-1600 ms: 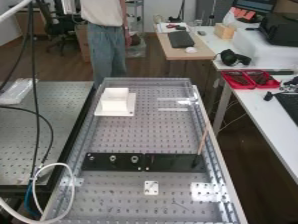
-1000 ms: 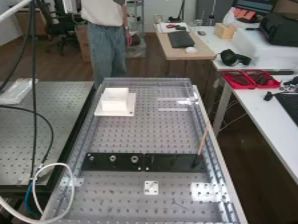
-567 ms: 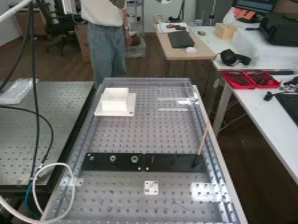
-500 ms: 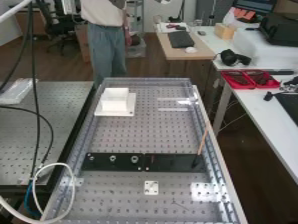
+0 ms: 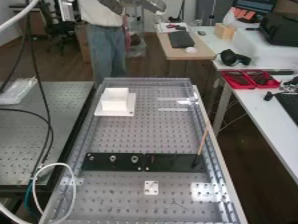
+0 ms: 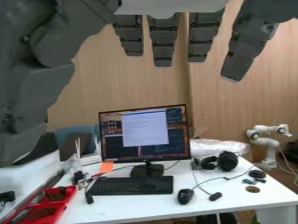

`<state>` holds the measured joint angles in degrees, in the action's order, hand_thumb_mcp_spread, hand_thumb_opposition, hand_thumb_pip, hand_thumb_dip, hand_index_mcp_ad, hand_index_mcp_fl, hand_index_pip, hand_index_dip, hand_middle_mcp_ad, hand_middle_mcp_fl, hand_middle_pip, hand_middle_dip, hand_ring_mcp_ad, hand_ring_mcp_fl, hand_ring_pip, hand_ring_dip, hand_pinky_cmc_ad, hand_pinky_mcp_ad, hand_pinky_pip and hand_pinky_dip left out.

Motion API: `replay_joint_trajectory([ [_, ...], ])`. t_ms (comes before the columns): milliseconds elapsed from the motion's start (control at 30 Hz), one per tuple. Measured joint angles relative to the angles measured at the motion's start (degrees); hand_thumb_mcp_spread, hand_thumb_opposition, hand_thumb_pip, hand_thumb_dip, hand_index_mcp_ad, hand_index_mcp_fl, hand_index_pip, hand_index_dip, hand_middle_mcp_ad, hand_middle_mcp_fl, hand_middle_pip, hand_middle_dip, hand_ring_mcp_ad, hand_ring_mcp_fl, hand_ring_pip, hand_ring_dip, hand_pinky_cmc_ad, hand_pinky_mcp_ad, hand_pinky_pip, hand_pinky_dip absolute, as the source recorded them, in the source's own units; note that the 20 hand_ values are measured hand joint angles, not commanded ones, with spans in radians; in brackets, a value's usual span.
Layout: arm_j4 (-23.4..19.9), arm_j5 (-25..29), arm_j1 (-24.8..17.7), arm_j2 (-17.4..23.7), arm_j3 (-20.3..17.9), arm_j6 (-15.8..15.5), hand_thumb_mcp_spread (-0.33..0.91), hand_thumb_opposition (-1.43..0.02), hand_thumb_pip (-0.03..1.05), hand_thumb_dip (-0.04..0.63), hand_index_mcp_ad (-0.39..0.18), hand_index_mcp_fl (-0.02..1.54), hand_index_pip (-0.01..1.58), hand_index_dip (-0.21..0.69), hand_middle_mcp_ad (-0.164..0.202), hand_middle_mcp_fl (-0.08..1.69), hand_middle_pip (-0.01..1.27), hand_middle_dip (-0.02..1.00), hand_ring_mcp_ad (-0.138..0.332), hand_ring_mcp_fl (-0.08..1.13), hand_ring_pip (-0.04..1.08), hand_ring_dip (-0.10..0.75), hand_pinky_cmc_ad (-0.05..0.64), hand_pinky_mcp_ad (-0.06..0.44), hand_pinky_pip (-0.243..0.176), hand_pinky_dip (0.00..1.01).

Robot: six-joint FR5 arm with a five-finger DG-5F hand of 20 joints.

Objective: Grab the larger nut and place it in the white container

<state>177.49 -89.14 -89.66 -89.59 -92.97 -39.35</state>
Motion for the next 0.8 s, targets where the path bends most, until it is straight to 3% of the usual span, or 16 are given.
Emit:
replay_joint_trajectory([
  [267, -4.0, 3.4, -0.5, 0.5, -5.9, 0.2, 0.18, -0.74, 0.42, 0.033, -0.024, 0.02, 0.08, -0.005, 0.091, 0.01, 0.13, 0.19, 0.176, 0.00, 0.09, 0.082, 0.396, 0.328, -0.106, 0.38],
  [800, -17.2, 14.3, -1.0, 0.8, -21.9, 0.8, 0.18, -0.76, 0.49, 0.061, -0.023, 0.02, 0.08, -0.073, 0.091, 0.01, 0.13, 0.19, 0.176, 0.00, 0.11, 0.094, 0.412, 0.330, -0.106, 0.41],
])
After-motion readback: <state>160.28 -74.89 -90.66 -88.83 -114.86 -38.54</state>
